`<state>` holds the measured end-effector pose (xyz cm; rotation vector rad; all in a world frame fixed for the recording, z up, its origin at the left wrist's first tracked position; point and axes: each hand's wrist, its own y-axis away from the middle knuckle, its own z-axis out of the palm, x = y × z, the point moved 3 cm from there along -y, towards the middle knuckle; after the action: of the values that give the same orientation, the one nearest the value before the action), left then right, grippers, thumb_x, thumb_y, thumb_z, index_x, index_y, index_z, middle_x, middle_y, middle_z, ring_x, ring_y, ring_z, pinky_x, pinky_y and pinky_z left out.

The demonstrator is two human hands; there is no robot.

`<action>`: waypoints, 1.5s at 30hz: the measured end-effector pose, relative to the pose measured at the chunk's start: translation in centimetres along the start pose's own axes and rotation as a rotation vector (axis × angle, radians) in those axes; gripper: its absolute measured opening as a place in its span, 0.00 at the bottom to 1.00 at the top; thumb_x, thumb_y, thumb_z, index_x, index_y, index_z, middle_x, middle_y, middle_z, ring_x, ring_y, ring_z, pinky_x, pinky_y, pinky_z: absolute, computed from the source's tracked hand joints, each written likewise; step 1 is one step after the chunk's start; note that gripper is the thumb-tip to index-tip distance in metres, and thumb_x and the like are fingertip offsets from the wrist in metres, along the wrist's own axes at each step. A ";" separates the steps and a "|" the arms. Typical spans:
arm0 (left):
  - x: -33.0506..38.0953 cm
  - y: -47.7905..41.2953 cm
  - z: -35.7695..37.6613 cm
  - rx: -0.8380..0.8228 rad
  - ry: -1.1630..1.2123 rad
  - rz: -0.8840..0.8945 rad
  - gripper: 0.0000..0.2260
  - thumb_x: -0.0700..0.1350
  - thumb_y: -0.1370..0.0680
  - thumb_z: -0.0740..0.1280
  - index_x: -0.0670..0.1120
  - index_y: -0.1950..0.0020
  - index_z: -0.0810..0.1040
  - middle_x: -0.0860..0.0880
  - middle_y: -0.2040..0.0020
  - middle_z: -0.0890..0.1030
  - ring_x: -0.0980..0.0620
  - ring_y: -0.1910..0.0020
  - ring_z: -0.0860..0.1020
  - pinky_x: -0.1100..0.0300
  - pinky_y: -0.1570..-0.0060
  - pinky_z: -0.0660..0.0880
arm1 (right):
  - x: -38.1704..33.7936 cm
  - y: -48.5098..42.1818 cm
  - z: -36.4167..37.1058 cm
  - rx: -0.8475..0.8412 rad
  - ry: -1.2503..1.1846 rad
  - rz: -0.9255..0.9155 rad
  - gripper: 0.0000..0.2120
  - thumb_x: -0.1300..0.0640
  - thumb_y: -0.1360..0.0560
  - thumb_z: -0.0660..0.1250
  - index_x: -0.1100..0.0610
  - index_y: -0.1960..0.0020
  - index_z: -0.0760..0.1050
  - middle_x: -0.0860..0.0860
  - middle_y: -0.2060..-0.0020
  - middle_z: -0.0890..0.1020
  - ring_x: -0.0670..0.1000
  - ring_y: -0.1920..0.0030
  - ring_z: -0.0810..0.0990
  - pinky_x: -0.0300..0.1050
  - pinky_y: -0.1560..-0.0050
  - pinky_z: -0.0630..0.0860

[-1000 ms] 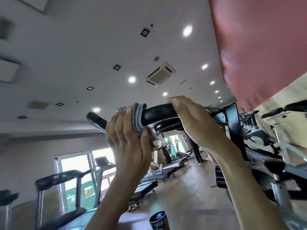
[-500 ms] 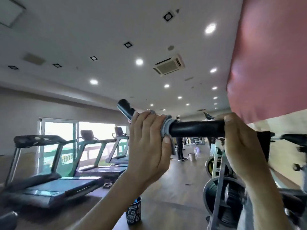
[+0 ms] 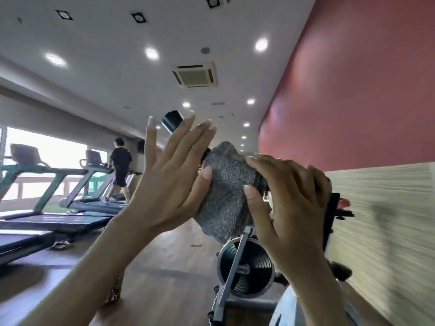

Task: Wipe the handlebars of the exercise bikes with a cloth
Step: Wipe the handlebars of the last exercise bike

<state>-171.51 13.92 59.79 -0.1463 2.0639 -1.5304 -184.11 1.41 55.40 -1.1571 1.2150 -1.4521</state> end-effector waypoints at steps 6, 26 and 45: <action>-1.8 -0.2 -0.3 0.032 -0.002 0.092 0.24 0.48 0.18 0.46 0.43 0.25 0.66 0.48 0.26 0.69 0.48 0.22 0.57 0.39 0.25 0.42 | -1.9 -0.9 -1.2 -0.079 0.043 0.070 0.16 0.51 0.22 0.56 0.50 0.39 0.78 0.45 0.44 0.80 0.51 0.39 0.75 0.63 0.35 0.64; 3.4 -1.2 0.8 0.048 -0.095 0.055 0.22 0.46 0.18 0.48 0.38 0.35 0.76 0.43 0.36 0.77 0.42 0.26 0.65 0.39 0.24 0.47 | 0.5 2.8 4.1 0.332 0.357 0.161 0.24 0.45 0.18 0.46 0.51 0.24 0.53 0.59 0.25 0.56 0.58 0.23 0.50 0.63 0.26 0.50; 8.3 -2.3 3.1 0.239 -0.223 0.115 0.24 0.47 0.17 0.44 0.38 0.26 0.65 0.43 0.25 0.63 0.44 0.23 0.60 0.46 0.25 0.56 | 4.7 2.3 7.4 0.854 -0.475 0.372 0.27 0.45 0.18 0.45 0.52 0.22 0.45 0.52 0.22 0.48 0.61 0.23 0.48 0.63 0.25 0.51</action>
<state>-177.47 7.12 58.25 -0.1003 1.6749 -1.5976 -177.42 -4.64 54.26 -0.5786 0.3617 -1.1244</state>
